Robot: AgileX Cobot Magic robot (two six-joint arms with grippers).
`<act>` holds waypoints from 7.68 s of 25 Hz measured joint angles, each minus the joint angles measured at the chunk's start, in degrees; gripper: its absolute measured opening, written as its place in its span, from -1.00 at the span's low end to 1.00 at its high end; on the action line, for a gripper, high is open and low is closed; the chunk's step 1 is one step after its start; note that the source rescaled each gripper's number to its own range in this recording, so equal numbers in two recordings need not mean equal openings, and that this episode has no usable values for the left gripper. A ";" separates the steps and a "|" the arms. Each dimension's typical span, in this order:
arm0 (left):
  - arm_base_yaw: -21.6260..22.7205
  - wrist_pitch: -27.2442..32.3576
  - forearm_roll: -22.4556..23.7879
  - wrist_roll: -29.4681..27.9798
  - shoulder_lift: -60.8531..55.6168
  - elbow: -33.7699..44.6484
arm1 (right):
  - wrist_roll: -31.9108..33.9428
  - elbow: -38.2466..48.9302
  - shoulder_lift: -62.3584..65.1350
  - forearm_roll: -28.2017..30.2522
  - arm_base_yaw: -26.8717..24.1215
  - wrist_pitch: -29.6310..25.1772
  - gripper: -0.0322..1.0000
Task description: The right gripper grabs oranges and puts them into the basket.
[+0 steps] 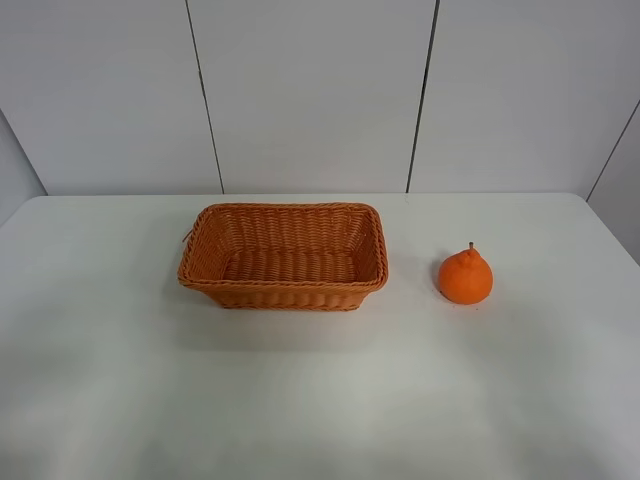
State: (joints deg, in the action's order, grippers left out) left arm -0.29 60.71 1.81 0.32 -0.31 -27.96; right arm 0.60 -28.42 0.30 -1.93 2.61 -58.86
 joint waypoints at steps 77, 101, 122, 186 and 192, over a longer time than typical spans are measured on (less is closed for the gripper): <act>0.00 0.00 0.00 0.00 0.00 0.00 | -1.54 -64.17 -127.89 -2.57 3.51 1.02 -0.94; 0.00 0.00 0.00 0.00 0.00 0.00 | -1.69 -90.13 -118.07 -1.47 17.69 -11.11 -0.94; 0.00 0.00 0.00 0.00 0.00 0.00 | 0.06 -90.37 -137.12 2.54 34.33 4.65 -0.94; 0.00 0.00 0.00 0.00 0.00 0.00 | -0.60 -63.43 -91.80 1.55 1.12 -10.92 0.89; 0.00 0.00 0.00 0.00 0.00 0.00 | -0.60 -38.35 -68.22 1.50 1.12 -10.95 0.89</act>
State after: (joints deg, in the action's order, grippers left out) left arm -0.29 60.71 1.81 0.32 -0.31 -27.96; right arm 0.00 -66.77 -67.92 -0.43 3.72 -69.81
